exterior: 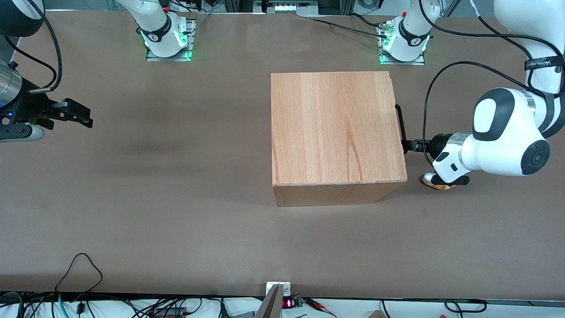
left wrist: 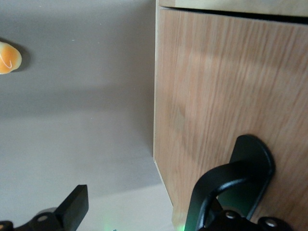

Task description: Open top drawer with left arm

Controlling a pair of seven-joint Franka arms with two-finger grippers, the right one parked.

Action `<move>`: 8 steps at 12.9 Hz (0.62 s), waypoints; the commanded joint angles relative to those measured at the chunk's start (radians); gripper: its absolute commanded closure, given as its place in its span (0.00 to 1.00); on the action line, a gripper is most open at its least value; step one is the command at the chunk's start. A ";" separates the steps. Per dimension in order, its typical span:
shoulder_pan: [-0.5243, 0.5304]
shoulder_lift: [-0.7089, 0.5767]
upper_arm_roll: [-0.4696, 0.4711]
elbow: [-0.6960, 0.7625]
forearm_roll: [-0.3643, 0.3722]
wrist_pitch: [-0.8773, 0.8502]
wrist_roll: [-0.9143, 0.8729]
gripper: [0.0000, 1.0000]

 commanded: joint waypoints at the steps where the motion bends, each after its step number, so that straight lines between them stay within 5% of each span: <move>1: 0.017 0.007 0.009 -0.003 -0.005 0.026 0.021 0.00; 8: 0.076 0.007 0.012 0.014 0.016 0.024 0.021 0.00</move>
